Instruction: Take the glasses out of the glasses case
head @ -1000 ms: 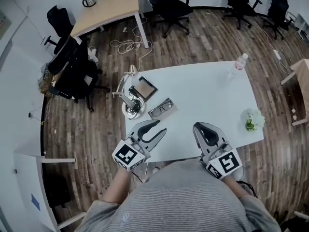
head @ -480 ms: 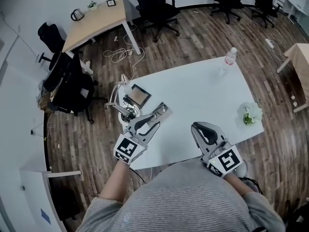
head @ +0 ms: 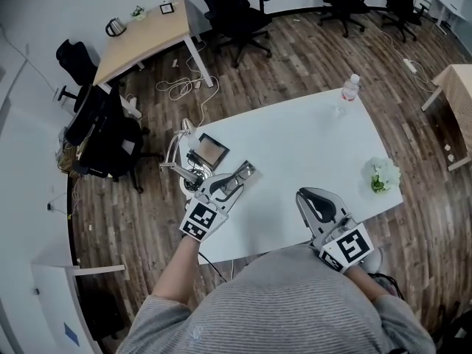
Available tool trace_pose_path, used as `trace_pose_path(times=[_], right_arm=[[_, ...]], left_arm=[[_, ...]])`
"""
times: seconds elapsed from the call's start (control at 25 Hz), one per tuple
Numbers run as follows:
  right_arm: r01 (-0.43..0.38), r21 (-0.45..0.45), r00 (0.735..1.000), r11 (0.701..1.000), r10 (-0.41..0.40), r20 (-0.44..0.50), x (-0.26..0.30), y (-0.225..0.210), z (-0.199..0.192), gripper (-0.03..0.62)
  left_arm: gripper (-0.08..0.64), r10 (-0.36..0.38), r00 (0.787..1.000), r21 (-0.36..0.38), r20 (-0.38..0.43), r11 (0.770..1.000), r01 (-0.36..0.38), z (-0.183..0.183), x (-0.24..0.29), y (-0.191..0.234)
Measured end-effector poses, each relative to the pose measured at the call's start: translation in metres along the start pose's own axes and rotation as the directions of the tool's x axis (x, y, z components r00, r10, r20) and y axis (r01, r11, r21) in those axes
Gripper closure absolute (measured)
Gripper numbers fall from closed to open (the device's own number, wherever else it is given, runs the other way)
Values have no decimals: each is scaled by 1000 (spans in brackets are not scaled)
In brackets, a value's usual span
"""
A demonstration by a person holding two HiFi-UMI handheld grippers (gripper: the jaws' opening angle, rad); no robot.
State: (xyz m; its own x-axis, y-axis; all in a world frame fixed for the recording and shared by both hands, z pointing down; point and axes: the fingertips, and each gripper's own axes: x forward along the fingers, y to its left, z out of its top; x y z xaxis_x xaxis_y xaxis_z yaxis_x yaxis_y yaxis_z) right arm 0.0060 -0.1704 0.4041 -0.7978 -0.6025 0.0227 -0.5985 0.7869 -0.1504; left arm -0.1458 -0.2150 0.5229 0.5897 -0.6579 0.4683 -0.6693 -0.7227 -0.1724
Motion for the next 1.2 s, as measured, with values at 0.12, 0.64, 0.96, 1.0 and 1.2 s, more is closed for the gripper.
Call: trace_pose_path(times=[0.12,0.64,0.96,1.0,1.2], right_arm=[[4,-2,1000,1000,-4,-2,-2,-3,0,575],[28,-4,1000,1000,-28,-5,-9,-18,0,575],[46,-1,999,999,-46,-7,-16,-30,-2,575],[48,1,999,999,-48,-8,-17,-31,-3,575],[69,6,997,998,-69,-16,-23,-38,-5,575]], left_arm=[[431,-1,999,10,-47,1000,1,-14,10,4],[433,1,967,25,-255,1000,6,-76,45,27],[449,-6,945,37,-327,999,19,-98,63,32],[451,-7,942,36,-335,999,20,-101,65,33],[453,-16,923,33,-384,999,31,-117,73,37]])
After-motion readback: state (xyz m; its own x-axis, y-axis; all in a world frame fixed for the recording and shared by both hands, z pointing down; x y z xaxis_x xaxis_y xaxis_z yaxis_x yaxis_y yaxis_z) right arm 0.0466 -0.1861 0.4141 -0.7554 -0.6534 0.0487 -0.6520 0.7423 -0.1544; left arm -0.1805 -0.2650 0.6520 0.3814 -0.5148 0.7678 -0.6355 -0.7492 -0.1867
